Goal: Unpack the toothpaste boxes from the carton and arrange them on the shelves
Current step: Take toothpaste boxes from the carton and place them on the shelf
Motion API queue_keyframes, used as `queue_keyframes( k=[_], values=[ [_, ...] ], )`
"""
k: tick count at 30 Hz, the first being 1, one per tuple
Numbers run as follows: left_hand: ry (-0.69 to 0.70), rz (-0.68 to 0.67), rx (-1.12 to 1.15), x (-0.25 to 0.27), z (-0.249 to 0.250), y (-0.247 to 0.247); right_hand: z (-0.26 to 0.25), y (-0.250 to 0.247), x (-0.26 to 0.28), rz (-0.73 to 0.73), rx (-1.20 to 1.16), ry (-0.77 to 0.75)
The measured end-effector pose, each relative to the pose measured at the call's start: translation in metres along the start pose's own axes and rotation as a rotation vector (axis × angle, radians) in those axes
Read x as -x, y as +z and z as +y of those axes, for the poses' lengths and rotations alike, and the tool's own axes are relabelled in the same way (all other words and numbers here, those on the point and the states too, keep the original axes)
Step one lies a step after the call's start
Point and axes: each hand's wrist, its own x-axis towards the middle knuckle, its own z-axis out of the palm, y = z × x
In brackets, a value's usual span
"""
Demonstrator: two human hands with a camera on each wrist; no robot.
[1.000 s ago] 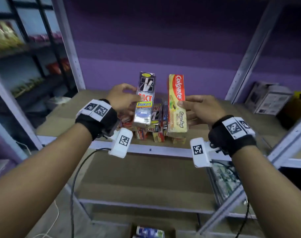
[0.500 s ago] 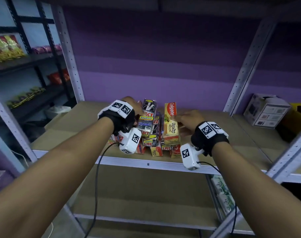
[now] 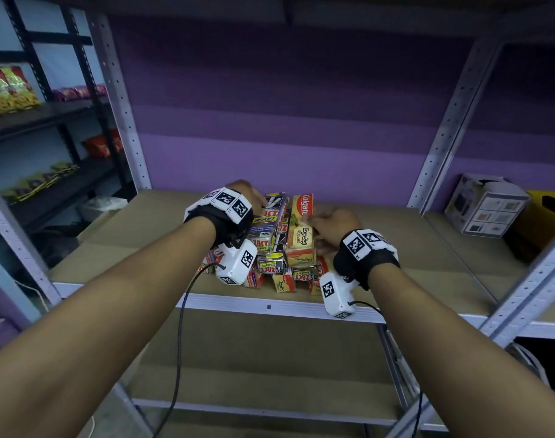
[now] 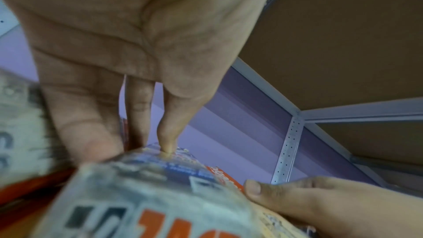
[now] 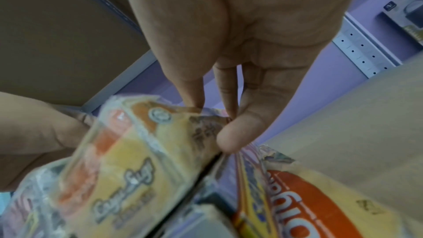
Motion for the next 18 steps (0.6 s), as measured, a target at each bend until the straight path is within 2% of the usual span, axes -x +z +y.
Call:
queue_keyframes(
  k=[9, 18],
  values=[
    [0.12, 0.053, -0.054, 0.027, 0.0, -0.002, 0.009, -0.019, 0.013, -0.008, 0.026, -0.085],
    [0.319, -0.122, 0.043, 0.072, -0.009, -0.005, 0.024, -0.039, 0.053, -0.161, 0.12, -0.152]
  ],
)
